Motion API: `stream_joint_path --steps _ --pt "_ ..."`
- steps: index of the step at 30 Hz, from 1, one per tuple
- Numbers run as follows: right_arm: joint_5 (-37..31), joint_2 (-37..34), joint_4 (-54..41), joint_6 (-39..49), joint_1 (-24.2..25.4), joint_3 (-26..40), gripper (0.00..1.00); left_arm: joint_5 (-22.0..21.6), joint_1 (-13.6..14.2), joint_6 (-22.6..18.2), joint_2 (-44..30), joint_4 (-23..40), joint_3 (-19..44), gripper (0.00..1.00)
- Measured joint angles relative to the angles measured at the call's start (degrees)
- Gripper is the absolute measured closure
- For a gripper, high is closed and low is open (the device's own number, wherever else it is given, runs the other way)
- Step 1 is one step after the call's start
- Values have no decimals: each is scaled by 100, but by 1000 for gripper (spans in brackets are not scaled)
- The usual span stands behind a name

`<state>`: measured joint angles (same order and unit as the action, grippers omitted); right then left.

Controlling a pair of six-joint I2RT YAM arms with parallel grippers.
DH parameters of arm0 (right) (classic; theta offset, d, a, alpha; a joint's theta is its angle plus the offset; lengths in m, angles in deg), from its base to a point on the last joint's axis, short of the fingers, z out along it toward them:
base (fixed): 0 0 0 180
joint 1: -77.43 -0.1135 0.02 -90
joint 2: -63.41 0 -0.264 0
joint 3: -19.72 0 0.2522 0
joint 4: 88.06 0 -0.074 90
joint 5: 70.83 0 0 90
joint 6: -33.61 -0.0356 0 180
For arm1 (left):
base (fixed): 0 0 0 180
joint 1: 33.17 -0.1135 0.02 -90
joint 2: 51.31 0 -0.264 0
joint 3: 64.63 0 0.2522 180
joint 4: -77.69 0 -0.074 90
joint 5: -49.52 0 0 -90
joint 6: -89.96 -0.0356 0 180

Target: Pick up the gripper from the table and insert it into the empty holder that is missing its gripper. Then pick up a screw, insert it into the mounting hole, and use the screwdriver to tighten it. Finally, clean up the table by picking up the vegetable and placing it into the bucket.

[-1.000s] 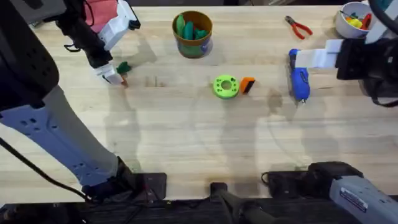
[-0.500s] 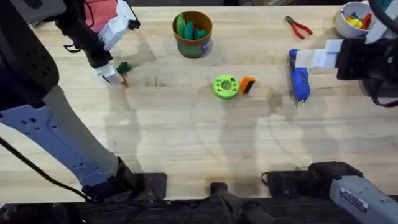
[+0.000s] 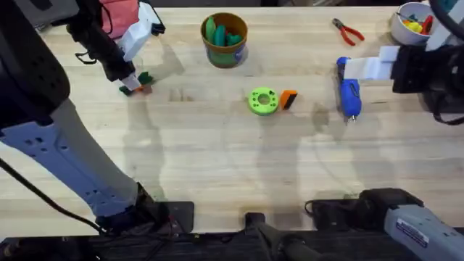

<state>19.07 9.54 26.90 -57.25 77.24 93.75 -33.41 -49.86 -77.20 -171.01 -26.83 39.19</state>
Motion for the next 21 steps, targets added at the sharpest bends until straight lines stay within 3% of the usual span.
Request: stream_joint_path --steps 14,21 --pt "0 0 -17 0 0 0 8 64 -11 0 0 91 5 979" --pt "0 1 -17 0 0 0 8 263 -11 0 -163 720 213 980"
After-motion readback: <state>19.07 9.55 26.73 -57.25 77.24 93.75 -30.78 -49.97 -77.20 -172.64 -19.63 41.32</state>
